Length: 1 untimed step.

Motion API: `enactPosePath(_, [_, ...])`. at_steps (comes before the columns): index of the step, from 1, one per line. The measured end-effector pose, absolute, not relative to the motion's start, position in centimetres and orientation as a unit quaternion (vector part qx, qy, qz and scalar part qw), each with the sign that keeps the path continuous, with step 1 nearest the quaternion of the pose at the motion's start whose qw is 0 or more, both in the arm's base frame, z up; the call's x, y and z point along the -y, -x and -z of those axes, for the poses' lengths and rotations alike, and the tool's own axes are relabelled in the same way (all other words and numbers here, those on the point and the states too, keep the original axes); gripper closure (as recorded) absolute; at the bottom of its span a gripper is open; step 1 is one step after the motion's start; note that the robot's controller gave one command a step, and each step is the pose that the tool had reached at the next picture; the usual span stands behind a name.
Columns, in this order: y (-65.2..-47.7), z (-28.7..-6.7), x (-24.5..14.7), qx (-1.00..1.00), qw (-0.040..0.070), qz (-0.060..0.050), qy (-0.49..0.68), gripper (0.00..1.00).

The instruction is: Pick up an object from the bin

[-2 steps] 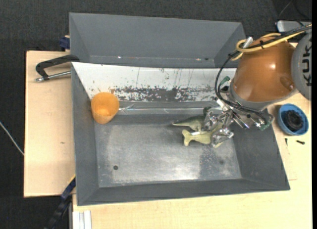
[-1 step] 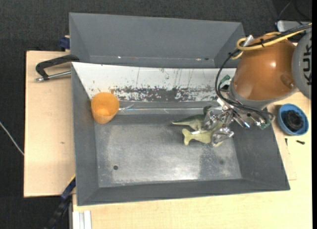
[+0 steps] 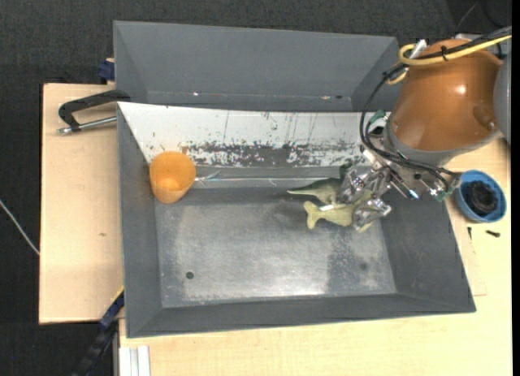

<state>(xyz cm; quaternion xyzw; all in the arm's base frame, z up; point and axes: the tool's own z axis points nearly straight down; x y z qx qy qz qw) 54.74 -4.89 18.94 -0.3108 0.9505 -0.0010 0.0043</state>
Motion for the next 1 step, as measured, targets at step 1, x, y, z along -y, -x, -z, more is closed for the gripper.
enactPosePath(1, [-54.87, -19.36, 4.82, -0.951, 0.003, 0.000, 0.310, 1.00])
